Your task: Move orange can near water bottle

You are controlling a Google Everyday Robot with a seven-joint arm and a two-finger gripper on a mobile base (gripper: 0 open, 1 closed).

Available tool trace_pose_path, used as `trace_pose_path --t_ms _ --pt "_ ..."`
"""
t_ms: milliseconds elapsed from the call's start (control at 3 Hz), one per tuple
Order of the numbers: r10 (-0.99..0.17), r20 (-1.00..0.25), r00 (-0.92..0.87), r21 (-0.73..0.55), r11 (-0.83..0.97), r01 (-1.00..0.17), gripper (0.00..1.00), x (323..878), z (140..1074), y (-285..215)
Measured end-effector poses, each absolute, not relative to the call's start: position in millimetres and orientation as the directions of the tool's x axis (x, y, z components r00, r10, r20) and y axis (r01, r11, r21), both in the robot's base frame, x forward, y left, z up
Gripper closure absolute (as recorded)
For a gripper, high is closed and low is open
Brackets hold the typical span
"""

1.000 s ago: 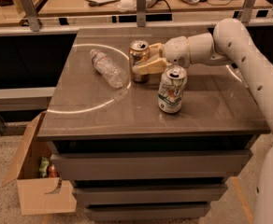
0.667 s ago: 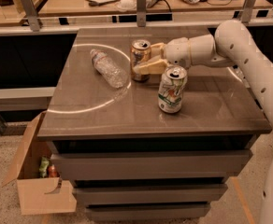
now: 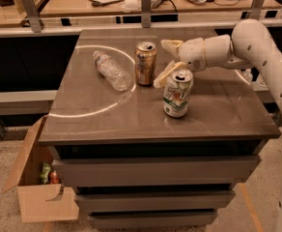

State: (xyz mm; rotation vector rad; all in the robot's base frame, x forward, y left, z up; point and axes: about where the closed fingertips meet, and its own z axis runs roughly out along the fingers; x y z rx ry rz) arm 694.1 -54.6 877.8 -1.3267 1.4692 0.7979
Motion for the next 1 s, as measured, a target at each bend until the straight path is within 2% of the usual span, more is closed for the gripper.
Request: trace_pose_path --t_ms 667,1000 --pt "-0.415 -0.902 0.115 -0.286 0.376 -0.881 0.00 747 892 -109" --pt "-0.415 -0.903 0.115 -0.286 0.376 -0.881 0.00 747 892 -109"
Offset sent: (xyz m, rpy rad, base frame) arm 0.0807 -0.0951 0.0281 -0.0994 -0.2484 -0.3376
